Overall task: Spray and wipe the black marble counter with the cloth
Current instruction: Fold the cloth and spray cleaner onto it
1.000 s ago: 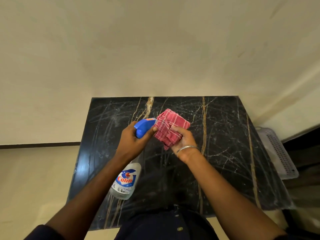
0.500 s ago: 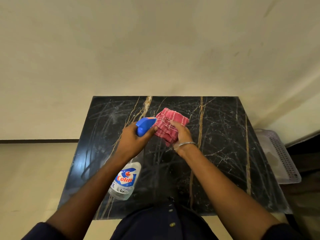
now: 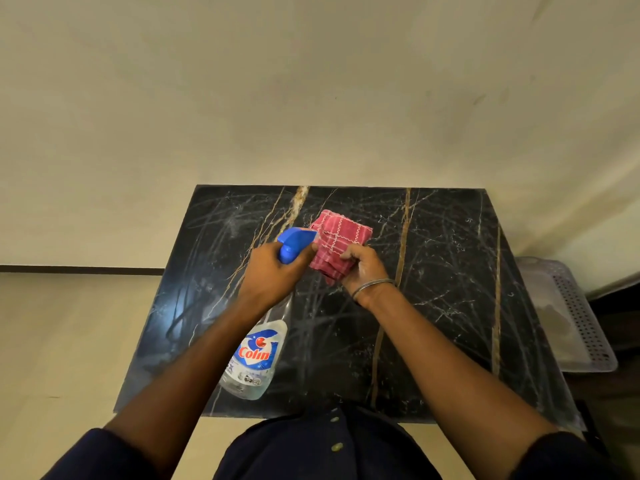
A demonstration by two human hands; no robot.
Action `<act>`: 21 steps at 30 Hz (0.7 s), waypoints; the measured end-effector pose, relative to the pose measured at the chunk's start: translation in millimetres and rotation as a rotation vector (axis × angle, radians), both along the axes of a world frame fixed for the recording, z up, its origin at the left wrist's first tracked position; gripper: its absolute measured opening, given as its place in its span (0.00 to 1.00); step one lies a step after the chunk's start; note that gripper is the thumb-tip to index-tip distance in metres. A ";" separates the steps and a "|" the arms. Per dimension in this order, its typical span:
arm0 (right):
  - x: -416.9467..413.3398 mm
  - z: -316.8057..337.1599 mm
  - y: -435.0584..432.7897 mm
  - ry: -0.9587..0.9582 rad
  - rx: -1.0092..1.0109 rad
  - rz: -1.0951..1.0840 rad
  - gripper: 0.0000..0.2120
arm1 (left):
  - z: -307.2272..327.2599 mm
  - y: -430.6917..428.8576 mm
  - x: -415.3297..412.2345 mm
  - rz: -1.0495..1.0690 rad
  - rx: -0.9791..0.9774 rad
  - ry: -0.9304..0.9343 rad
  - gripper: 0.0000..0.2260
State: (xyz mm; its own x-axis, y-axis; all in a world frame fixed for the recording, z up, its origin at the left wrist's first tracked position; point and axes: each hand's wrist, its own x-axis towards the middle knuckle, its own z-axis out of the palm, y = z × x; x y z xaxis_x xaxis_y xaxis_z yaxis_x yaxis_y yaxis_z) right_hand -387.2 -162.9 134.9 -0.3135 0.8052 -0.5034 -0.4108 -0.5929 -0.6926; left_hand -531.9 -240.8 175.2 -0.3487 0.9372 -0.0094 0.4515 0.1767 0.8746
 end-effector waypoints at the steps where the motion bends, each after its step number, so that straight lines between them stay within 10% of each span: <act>1: 0.4 -0.2 -0.1 0.000 0.000 0.001 0.20 | 0.6 -1.0 -0.1 0.015 0.005 -0.004 0.15; 21: -56.5 -16.2 8.1 -0.018 -0.042 -0.152 0.16 | 1.9 30.1 -63.6 -0.131 -0.048 0.078 0.19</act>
State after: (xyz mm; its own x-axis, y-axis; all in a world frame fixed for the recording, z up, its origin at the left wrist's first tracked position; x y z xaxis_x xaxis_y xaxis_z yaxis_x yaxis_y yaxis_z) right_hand -443.7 -154.8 118.6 -0.1802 0.8208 -0.5421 -0.4859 -0.5535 -0.6765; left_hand -595.6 -210.8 177.1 -0.2253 0.9737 -0.0324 0.5399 0.1525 0.8278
